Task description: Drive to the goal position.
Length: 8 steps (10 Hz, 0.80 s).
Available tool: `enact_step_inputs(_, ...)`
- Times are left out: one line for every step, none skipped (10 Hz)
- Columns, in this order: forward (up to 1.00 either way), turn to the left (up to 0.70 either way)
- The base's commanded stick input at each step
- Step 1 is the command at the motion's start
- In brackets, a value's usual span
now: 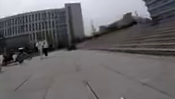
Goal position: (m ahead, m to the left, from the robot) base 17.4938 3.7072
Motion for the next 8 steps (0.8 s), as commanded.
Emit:
enact_step_inputs(1.00, 0.02)
enact_step_inputs(1.00, 0.33)
enact_step_inputs(1.00, 0.38)
enact_step_inputs(1.00, 0.24)
enact_step_inputs(1.00, 0.00)
enact_step_inputs(1.00, 0.00)
enact_step_inputs(1.00, 0.00)
enact_step_inputs(1.00, 0.00)
